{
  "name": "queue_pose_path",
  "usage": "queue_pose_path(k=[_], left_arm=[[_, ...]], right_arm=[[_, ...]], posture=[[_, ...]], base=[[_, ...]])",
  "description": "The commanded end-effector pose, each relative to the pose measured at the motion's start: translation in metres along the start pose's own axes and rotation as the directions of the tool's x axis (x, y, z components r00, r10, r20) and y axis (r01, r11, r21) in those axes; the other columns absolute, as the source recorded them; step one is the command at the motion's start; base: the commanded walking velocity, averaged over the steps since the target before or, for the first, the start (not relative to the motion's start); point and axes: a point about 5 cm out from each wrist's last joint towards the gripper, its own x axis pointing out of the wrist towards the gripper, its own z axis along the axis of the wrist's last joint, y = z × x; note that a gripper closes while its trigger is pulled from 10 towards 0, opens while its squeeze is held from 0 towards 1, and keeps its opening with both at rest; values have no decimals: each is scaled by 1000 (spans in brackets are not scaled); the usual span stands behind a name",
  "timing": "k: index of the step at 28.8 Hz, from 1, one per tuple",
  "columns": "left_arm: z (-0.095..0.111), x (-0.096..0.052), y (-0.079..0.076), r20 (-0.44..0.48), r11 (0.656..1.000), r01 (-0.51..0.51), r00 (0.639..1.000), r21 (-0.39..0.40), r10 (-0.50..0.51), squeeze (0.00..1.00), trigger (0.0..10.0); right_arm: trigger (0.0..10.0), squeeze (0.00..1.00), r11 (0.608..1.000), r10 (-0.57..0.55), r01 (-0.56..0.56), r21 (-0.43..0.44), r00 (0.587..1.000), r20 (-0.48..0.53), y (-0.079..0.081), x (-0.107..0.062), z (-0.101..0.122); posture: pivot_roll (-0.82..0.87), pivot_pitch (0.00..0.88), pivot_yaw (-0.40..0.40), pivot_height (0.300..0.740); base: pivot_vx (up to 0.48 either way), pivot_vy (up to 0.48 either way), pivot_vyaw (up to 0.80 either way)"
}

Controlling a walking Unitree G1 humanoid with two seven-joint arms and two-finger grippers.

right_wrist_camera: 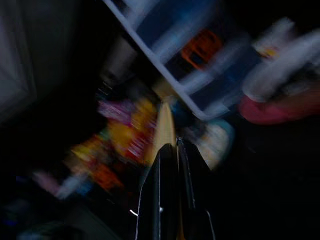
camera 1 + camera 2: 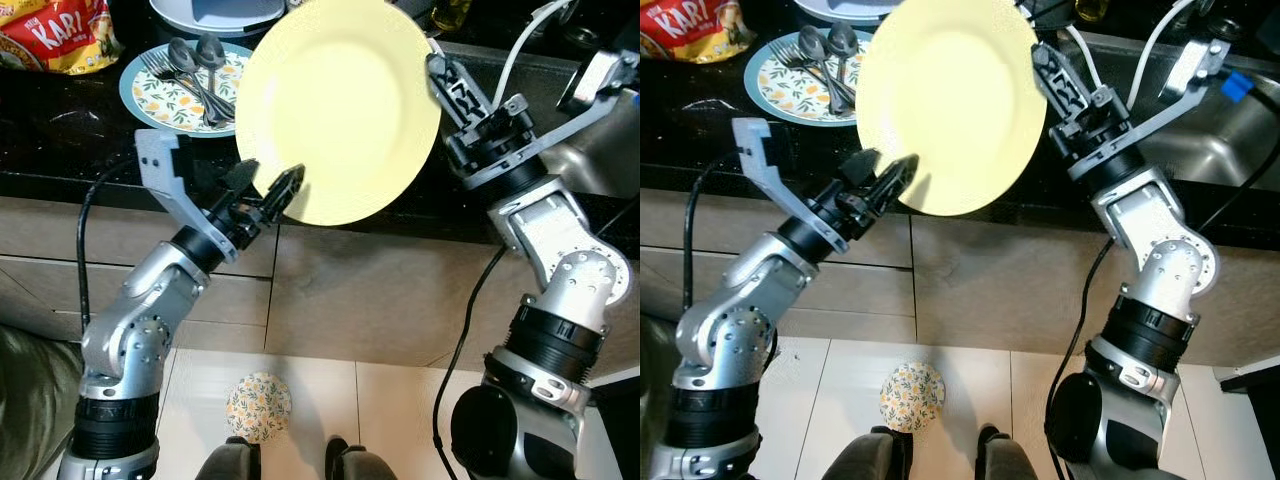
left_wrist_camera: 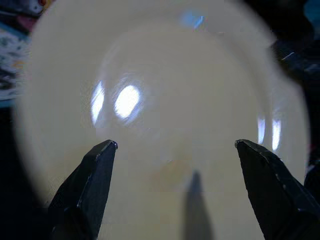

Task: Kitchen organization

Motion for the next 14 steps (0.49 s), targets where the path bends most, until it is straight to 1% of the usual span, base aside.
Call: queue_pose_path(k=[1, 2, 3, 4, 5, 6, 7, 8, 10, 13, 14], left_arm=[[-6, 0, -2, -6, 1000, 11, 1000, 3, -11, 0, 10000], [-6, 0, -2, -6, 1000, 11, 1000, 3, -11, 0, 10000], [-5, 1, -3, -1, 1000, 15, 1000, 3, -15, 0, 10000], [-5, 1, -3, 2, 1000, 18, 1000, 4, -18, 0, 10000], [-5, 2, -4, 4, 1000, 22, 1000, 7, -22, 0, 10000], [-5, 2, -4, 4, 1000, 22, 1000, 7, -22, 0, 10000], [-5, 2, -5, 6, 1000, 25, 1000, 8, -25, 0, 10000], [-5, 3, -5, 7, 1000, 28, 1000, 11, -28, 0, 10000], [-5, 3, -7, 13, 999, 35, 999, 15, -36, 0, 10000], [-5, 4, -8, 19, 999, 46, 999, 16, -46, 0, 10000], [-5, 4, -8, 19, 999, 46, 999, 16, -46, 0, 10000]], right_arm=[[10000, 0, 997, -78, 77, -11, 997, -10, -9, -1, -5], [10000, 0, 997, -78, 77, -11, 997, -10, -9, -1, -5], [10000, 0, 996, -85, 84, 11, 996, 21, -11, -1, -1], [4353, 0, 996, -86, 85, 28, 995, 45, -12, -1, 1], [588, 0, 996, -81, 77, 54, 993, 83, -12, -1, 6], [588, 0, 996, -81, 77, 54, 993, 83, -12, -1, 6], [0, 0, 996, -75, 68, 63, 990, 120, -11, -2, 11], [0, 0, 995, -74, 63, 73, 986, 151, -11, -2, 16], [0, 0, 992, -107, 90, 87, 971, 215, -15, -3, 25], [0, 0, 987, -148, 127, 94, 954, 262, -20, -4, 32], [0, 0, 987, -148, 127, 94, 954, 262, -20, -4, 32]], posture=[[57, 143, -67, 740], [57, 143, -67, 740], [57, 143, -67, 740], [57, 143, -67, 740], [60, 140, -68, 740], [60, 140, -68, 740], [64, 141, -69, 740], [63, 140, -69, 740], [64, 140, -69, 740], [60, 140, -70, 740], [60, 140, -70, 740]], base=[[0, 0, 0], [0, 0, 0], [0, 0, 0], [0, 0, 0], [0, 0, 0], [0, 0, 0], [0, 0, 0], [0, 0, 0], [0, 0, 0], [0, 0, 0], [0, 0, 0]])
